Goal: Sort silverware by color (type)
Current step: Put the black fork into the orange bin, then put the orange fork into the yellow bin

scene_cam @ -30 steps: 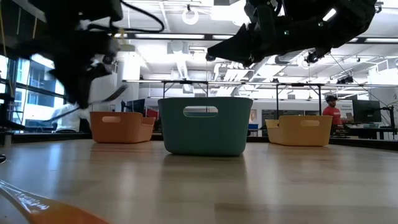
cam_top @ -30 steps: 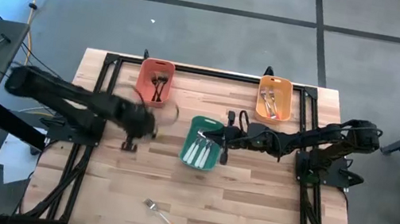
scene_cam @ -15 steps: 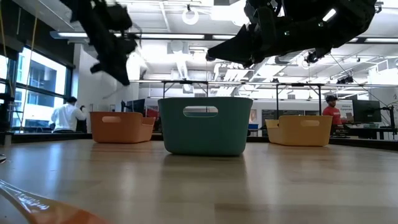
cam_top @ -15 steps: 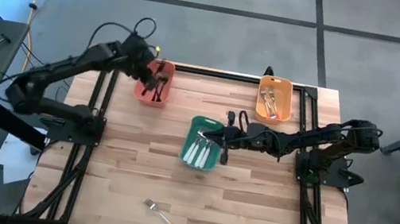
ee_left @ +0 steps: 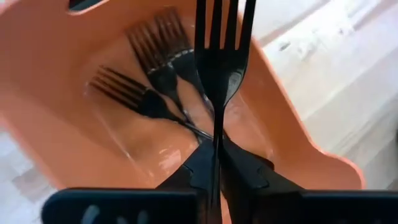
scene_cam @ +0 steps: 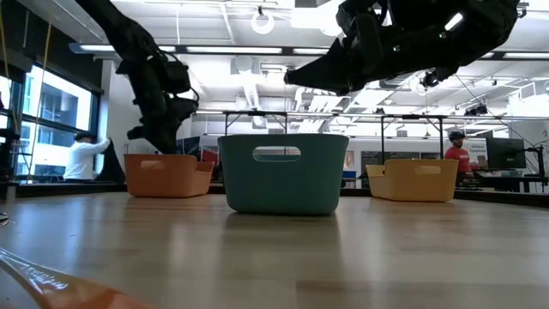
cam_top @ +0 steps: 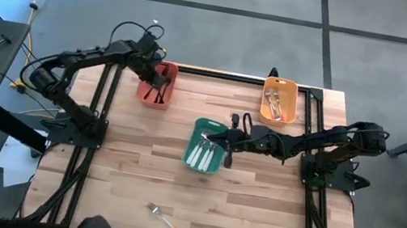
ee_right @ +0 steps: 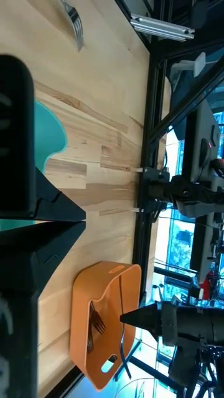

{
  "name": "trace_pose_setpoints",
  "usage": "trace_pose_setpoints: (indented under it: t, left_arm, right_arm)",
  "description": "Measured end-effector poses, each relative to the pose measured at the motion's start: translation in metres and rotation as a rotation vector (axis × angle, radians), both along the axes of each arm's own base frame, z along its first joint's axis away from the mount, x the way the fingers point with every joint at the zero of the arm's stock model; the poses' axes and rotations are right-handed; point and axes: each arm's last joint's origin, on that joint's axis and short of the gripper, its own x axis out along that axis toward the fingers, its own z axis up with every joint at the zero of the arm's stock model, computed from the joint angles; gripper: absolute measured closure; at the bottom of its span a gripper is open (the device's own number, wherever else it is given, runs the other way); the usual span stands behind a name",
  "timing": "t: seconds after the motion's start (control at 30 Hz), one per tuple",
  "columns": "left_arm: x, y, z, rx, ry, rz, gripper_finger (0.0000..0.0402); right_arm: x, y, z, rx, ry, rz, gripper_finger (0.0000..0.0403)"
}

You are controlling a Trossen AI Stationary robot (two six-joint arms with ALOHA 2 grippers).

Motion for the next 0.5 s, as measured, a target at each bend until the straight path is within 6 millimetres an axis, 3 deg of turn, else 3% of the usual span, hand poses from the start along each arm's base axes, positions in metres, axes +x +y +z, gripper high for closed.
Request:
trace_pose_setpoints:
  t: [0.13, 0.3, 0.4, 0.5]
  left_arm:
    - [0.002, -0.004, 0.004, 0.022, 0.001, -0.055, 0.0356]
    - [0.002, -0.016, 0.023, 0.096, -0.032, -0.11, 0.0331]
    - [0.004, -0.033, 0.042, 0.167, -0.074, -0.179, 0.0331]
    - [0.009, -0.063, 0.062, 0.231, -0.108, -0.319, 0.0342]
  right_arm:
    - [0.0, 0.0, 0.0, 0.0, 0.002, 0.0, 0.0403]
    - [0.0, 0.0, 0.0, 0.014, 0.001, -0.003, 0.0403]
    - [0.0, 0.0, 0.0, 0.015, 0.0, -0.009, 0.0403]
    - [0.0, 0.0, 0.0, 0.02, -0.002, -0.029, 0.0403]
